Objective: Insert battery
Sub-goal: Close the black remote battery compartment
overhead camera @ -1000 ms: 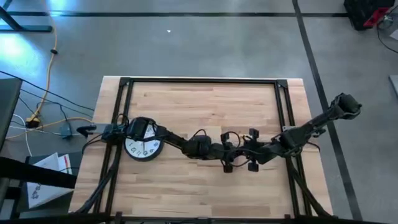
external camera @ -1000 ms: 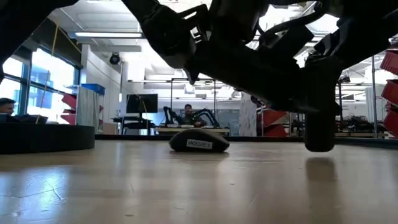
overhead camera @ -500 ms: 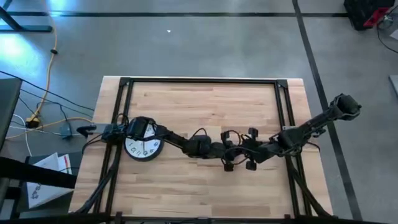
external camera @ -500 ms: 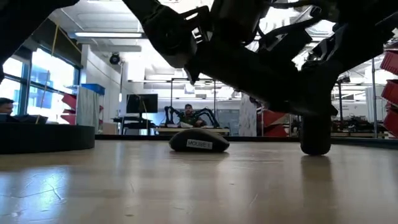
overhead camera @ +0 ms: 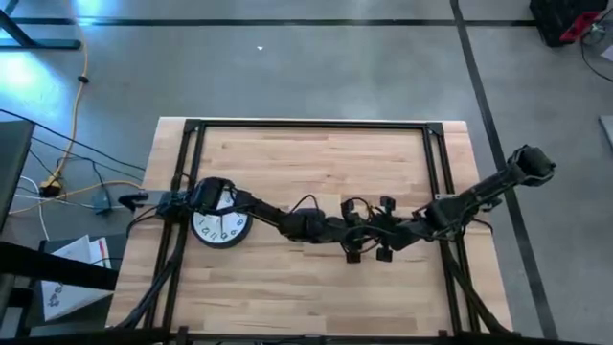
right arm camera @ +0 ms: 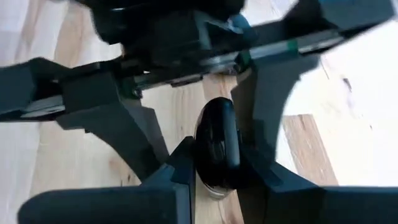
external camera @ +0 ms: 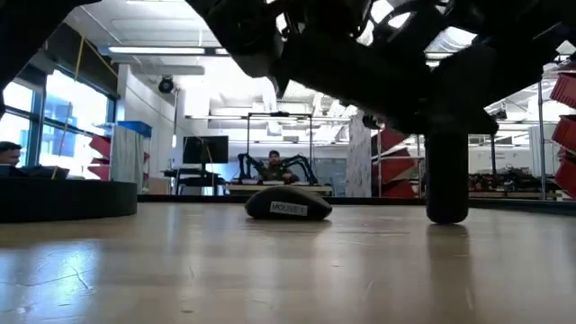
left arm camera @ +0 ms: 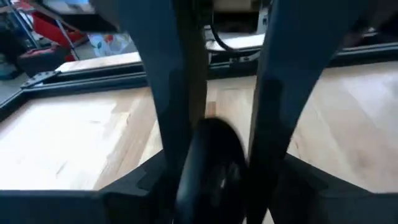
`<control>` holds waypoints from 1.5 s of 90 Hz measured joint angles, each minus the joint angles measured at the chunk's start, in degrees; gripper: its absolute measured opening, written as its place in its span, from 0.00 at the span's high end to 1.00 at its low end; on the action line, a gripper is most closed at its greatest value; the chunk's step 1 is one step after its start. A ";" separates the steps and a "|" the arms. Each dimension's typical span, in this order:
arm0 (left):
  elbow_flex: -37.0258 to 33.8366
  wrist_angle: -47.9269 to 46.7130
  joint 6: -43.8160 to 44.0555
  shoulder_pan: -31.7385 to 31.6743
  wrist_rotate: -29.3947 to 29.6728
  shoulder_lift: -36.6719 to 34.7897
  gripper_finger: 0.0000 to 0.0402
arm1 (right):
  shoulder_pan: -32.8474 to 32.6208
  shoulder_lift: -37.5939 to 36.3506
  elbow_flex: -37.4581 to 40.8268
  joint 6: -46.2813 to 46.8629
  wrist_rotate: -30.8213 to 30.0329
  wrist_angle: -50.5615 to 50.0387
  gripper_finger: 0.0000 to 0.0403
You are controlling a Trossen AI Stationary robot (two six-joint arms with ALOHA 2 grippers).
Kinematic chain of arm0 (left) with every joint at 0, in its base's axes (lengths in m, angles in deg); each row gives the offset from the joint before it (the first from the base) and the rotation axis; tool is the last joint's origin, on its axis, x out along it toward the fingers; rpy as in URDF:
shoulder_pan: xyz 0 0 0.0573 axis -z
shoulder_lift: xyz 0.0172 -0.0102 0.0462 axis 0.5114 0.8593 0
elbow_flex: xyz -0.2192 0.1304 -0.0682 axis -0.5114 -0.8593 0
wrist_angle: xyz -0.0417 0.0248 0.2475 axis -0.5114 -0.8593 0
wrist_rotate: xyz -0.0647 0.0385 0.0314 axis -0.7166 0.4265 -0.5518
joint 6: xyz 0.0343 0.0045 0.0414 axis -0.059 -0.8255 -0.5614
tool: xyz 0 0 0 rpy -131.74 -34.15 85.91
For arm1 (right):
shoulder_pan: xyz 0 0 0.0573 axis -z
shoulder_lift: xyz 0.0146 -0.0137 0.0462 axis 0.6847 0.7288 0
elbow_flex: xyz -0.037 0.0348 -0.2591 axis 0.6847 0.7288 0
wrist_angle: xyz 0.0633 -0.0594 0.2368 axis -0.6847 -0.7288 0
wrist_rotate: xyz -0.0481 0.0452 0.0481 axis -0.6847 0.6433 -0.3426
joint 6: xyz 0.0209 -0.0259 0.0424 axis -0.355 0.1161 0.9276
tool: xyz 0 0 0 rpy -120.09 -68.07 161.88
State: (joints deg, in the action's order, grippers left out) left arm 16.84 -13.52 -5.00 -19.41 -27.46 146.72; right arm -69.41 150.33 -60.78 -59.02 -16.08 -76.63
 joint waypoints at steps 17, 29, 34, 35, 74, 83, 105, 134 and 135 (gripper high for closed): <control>-0.16 -8.27 -2.02 0.96 4.80 -3.56 0.56 | 0.02 -1.01 0.10 5.29 -0.52 -0.53 0.89; -0.16 -13.68 -3.06 2.24 7.14 -6.28 0.56 | 0.02 -1.81 0.13 7.04 -0.10 -0.67 0.89; -0.15 -16.36 -2.91 2.88 8.10 -7.37 0.56 | 0.00 -2.04 0.14 6.96 -0.10 -0.85 0.89; -0.16 -17.28 -2.87 3.01 8.41 -7.61 0.56 | 0.00 -2.04 0.15 6.81 -0.08 -0.90 0.89; -0.23 -48.34 11.40 12.03 34.76 -19.96 0.56 | -5.23 -2.08 -0.17 8.02 -11.29 -14.93 0.89; -0.23 -58.64 20.24 14.29 39.93 -21.66 0.56 | -7.43 -2.06 -0.15 9.95 -13.46 -21.19 0.89; -1.17 -79.07 47.09 17.84 42.63 -22.20 0.56 | -11.94 -0.92 -0.11 18.63 -13.16 -34.06 0.88; -7.91 -77.88 60.10 19.41 39.24 -22.18 0.56 | -19.47 3.55 -0.02 31.32 -2.29 -42.97 0.79; -8.05 -77.83 60.16 19.41 39.03 -22.18 0.56 | -19.76 3.73 -0.02 31.35 -1.75 -42.89 0.78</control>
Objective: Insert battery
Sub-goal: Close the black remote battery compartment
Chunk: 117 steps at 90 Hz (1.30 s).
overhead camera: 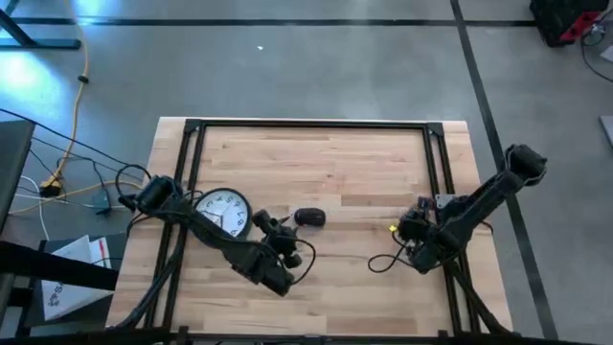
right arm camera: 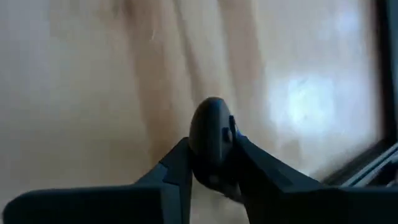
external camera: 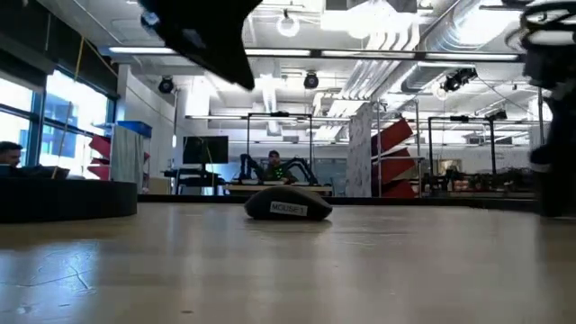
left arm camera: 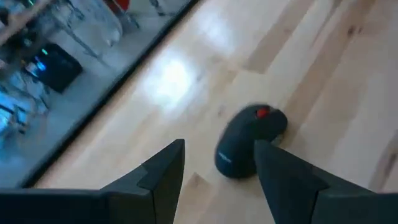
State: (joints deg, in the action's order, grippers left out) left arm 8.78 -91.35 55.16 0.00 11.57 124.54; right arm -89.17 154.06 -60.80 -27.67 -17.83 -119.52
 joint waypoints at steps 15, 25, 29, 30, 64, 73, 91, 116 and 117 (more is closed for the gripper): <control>-2.19 2.58 -0.22 -0.30 -1.65 -0.03 0.56 | -3.07 2.66 0.02 2.78 4.41 0.78 0.68; -2.79 2.81 -0.14 -0.89 -2.29 -0.13 0.56 | -4.58 4.58 0.02 3.21 5.52 3.29 0.63; -2.80 2.92 -0.12 -1.21 -2.43 -0.13 0.56 | -4.93 5.19 -0.02 3.11 6.29 4.51 0.62; -2.80 2.93 -0.12 -1.24 -2.44 -0.13 0.56 | -5.01 5.34 -0.04 2.93 6.45 4.73 0.62; -2.78 6.60 -7.09 -3.84 -10.49 -0.15 0.56 | -7.37 5.88 -2.14 6.03 14.69 4.71 0.58; -2.78 13.54 -15.57 -5.55 -16.68 -0.15 0.56 | -8.37 5.18 -1.50 8.21 19.33 5.66 0.58; -2.78 28.05 -33.73 -9.88 -29.95 -0.13 0.56 | -7.39 5.16 1.93 12.19 20.94 4.67 0.58; -2.78 28.66 -40.60 -13.20 -33.73 -0.04 0.56 | 2.44 5.08 3.58 9.59 19.37 5.25 0.58; -2.78 28.44 -40.83 -13.24 -33.73 -0.04 0.56 | 2.76 5.10 3.54 9.58 18.34 5.28 0.58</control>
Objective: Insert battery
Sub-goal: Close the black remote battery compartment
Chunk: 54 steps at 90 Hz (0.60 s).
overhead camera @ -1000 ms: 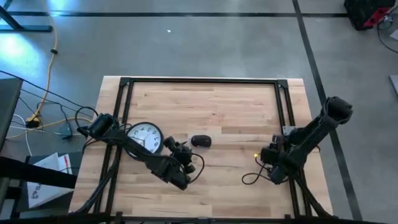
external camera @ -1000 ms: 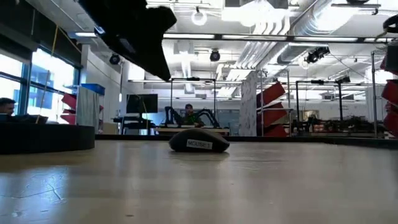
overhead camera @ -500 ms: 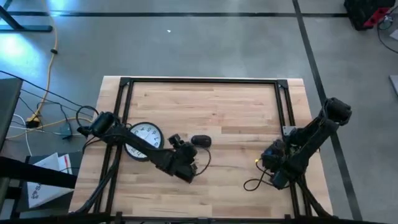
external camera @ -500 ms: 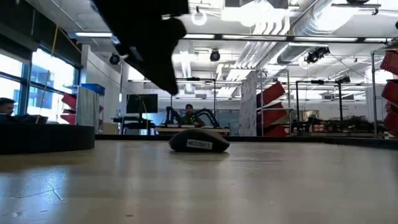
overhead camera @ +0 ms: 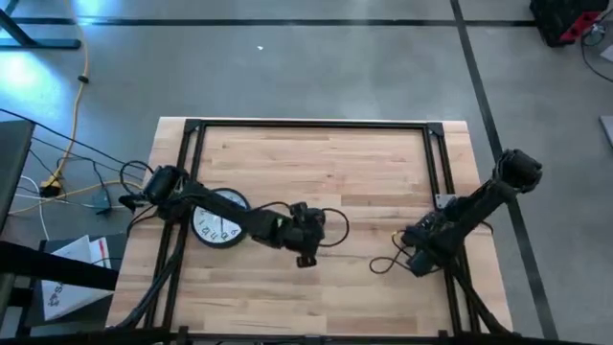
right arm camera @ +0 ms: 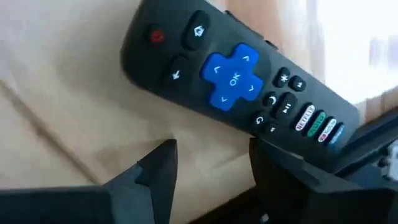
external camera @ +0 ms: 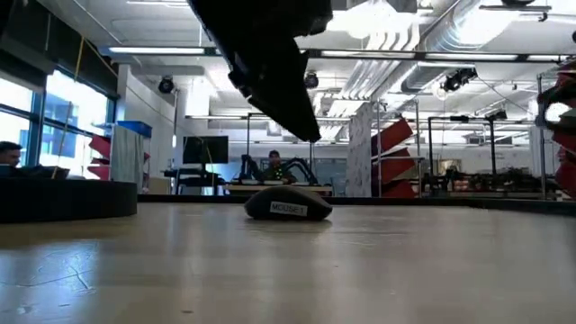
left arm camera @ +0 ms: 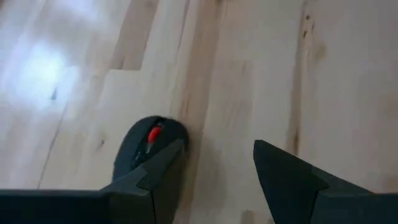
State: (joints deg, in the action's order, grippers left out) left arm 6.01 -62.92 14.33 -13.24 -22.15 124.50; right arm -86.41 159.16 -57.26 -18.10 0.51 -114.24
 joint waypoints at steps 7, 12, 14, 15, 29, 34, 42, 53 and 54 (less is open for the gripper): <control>0.00 -2.23 -0.87 -0.74 -0.16 0.00 0.56 | 2.79 0.05 -0.74 -2.42 -6.79 1.52 0.58; 0.00 -4.34 -0.60 -1.44 -1.14 0.00 0.56 | 4.44 0.04 -1.17 -5.56 -6.82 3.28 0.58; -0.16 -4.69 -0.46 -1.69 -1.41 0.00 0.56 | 5.08 0.04 -1.36 -6.54 -6.17 3.54 0.58; -0.30 -4.72 -0.44 -1.84 -1.47 0.00 0.56 | 5.44 0.04 -1.47 -6.97 -5.89 3.48 0.58; -4.48 -4.76 -0.43 -2.30 -0.27 -2.49 0.56 | 8.29 0.04 -3.44 -9.13 -4.52 2.95 0.58; -6.68 -4.79 -0.59 -2.67 0.72 -4.36 0.56 | 9.18 -0.23 -4.72 -10.18 -6.02 2.54 0.58; -11.51 -1.25 -1.06 -3.69 1.68 -8.47 0.56 | 11.67 -0.44 -7.08 -11.91 -12.10 2.45 0.58; -19.82 7.91 -2.83 -6.45 2.19 -15.27 0.56 | 19.88 -0.44 -9.90 -18.64 -18.80 3.27 0.58; -20.52 8.95 -2.92 -6.60 2.19 -15.82 0.56 | 20.82 -0.44 -9.98 -19.36 -19.10 3.64 0.58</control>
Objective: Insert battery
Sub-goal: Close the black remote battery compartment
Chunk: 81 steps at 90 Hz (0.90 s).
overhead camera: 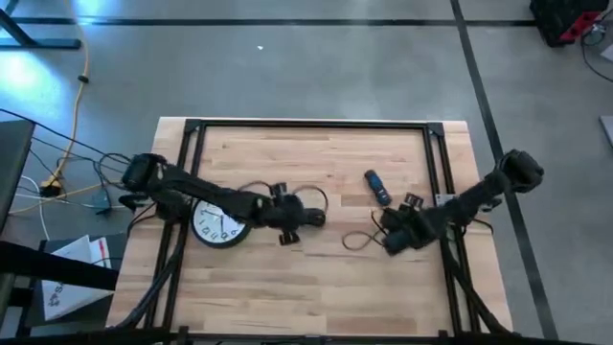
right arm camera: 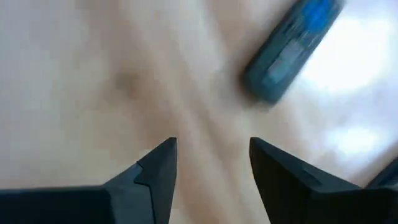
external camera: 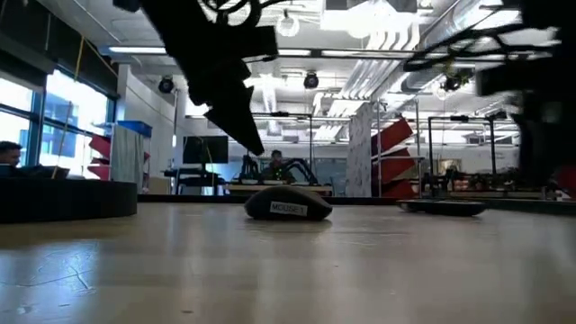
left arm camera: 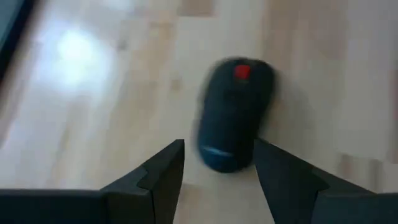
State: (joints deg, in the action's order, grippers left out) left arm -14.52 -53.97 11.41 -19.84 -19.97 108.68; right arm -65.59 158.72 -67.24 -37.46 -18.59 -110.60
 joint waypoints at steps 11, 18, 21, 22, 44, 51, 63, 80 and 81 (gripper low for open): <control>-7.77 9.95 -0.58 -1.74 -0.28 -5.21 0.56 | 11.79 0.11 -0.07 -11.33 1.26 7.54 0.58; -11.87 15.38 -0.50 -2.03 -0.20 -7.19 0.56 | 18.11 0.07 0.04 -20.02 5.64 14.71 0.58; -13.24 17.79 -0.53 -1.90 -0.19 -7.67 0.56 | 20.28 0.07 0.27 -23.37 7.80 18.42 0.58; -13.69 18.49 -0.51 -1.84 -0.22 -7.80 0.56 | 21.01 0.08 0.29 -24.37 8.52 19.46 0.58; -18.45 25.20 0.48 -0.36 -0.20 -8.18 0.56 | 36.68 3.01 0.32 -37.94 10.23 34.87 0.58; -18.49 25.59 0.83 -0.23 -0.20 -8.18 0.56 | 41.34 5.71 0.32 -39.51 12.73 37.33 0.58; -18.49 25.87 1.95 0.02 -0.20 -8.18 0.56 | 46.50 11.01 0.34 -40.00 16.45 39.73 0.58; -18.49 29.66 1.92 1.15 -0.13 -8.20 0.56 | 48.62 14.58 0.08 -38.64 17.71 37.42 0.58; -18.48 29.82 1.83 1.28 -0.20 -8.28 0.56 | 48.58 14.53 0.02 -38.49 17.71 37.12 0.58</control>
State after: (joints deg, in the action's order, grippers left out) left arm -32.99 -24.14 13.24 -18.56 -20.17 100.40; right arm -17.02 173.25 -67.22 -75.95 -0.88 -73.48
